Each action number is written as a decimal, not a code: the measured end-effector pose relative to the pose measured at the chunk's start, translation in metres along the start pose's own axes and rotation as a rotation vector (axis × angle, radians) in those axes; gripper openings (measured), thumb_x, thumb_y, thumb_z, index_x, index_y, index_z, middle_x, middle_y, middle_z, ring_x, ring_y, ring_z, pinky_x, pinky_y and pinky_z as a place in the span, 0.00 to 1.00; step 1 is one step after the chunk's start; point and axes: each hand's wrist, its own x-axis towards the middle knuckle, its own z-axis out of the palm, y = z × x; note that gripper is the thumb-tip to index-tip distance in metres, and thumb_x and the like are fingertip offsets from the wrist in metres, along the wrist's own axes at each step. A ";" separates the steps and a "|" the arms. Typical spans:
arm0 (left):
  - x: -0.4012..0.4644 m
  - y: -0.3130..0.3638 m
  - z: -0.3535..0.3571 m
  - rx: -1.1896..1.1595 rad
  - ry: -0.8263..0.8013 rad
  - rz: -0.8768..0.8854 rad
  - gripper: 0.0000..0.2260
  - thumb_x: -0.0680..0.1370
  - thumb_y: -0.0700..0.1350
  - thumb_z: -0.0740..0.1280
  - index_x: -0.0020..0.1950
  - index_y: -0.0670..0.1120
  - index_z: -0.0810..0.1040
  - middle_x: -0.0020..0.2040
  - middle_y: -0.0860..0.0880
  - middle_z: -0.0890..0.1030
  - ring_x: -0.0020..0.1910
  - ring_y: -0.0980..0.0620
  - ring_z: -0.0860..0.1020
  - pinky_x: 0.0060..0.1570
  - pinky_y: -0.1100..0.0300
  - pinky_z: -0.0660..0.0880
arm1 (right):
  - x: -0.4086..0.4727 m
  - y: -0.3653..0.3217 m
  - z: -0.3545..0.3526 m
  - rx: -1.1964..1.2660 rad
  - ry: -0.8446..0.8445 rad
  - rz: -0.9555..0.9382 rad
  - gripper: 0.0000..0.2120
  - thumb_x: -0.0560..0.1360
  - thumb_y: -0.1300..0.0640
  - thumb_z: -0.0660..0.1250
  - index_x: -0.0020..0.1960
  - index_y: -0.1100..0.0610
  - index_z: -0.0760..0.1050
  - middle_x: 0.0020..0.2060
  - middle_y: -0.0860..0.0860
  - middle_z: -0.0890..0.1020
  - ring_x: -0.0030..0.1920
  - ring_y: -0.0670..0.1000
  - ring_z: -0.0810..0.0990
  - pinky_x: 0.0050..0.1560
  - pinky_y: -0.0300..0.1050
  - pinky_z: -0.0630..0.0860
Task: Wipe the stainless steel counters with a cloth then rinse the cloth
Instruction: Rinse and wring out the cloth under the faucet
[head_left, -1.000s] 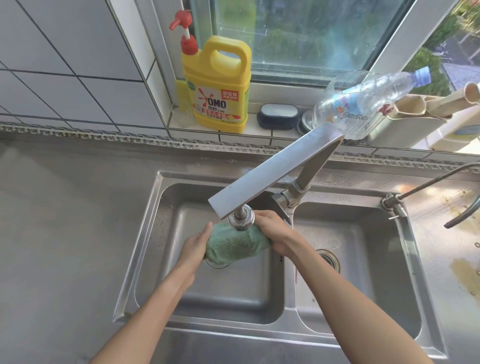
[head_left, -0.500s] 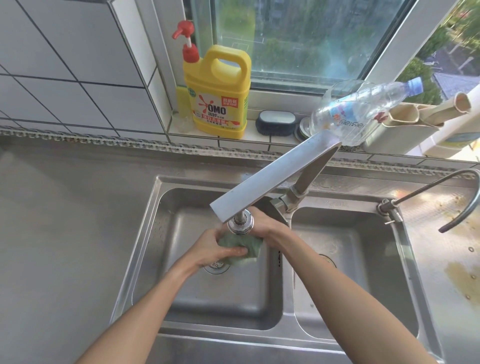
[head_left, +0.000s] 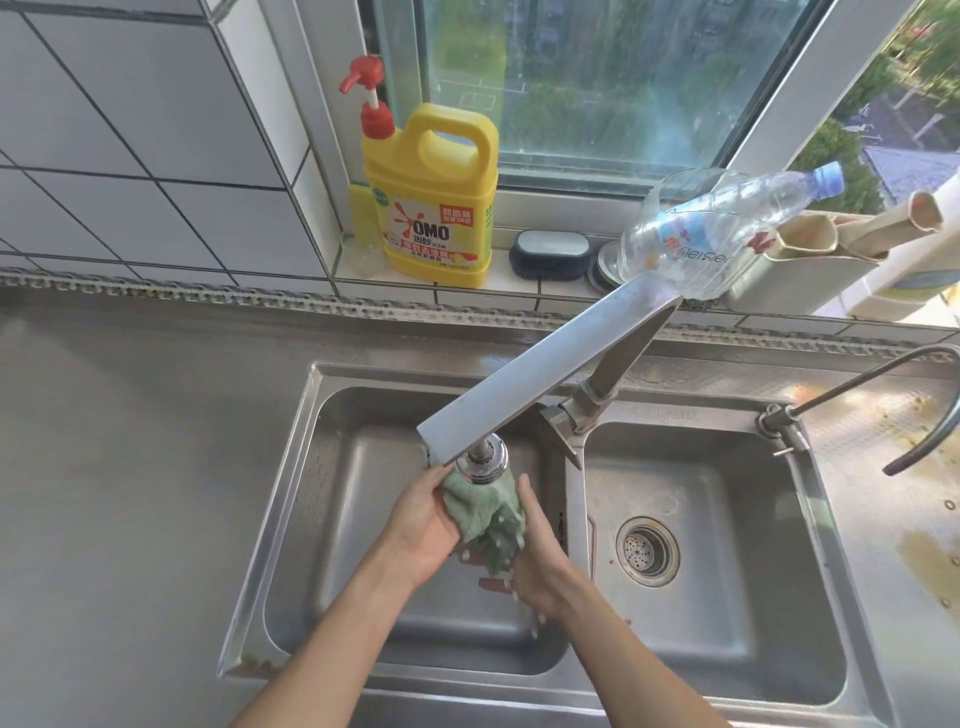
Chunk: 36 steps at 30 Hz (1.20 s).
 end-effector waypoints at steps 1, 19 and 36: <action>0.001 -0.001 -0.002 -0.028 -0.009 0.007 0.20 0.86 0.42 0.57 0.76 0.36 0.71 0.70 0.35 0.77 0.64 0.39 0.78 0.73 0.42 0.69 | 0.000 0.003 0.001 0.055 -0.002 -0.030 0.42 0.68 0.17 0.54 0.63 0.45 0.83 0.62 0.56 0.84 0.62 0.55 0.83 0.68 0.60 0.71; 0.015 0.061 -0.087 0.587 -0.096 -0.134 0.33 0.62 0.45 0.80 0.64 0.34 0.80 0.60 0.36 0.83 0.57 0.43 0.80 0.69 0.48 0.74 | -0.020 -0.077 -0.030 -0.649 0.164 -0.261 0.17 0.71 0.51 0.80 0.45 0.65 0.82 0.35 0.52 0.81 0.36 0.48 0.77 0.35 0.39 0.75; 0.028 -0.014 0.015 0.305 0.261 0.033 0.09 0.75 0.49 0.64 0.37 0.48 0.73 0.30 0.47 0.77 0.30 0.46 0.76 0.32 0.60 0.72 | -0.008 -0.030 0.069 -0.614 0.616 -0.582 0.12 0.73 0.40 0.62 0.39 0.48 0.71 0.35 0.47 0.82 0.39 0.52 0.81 0.39 0.47 0.75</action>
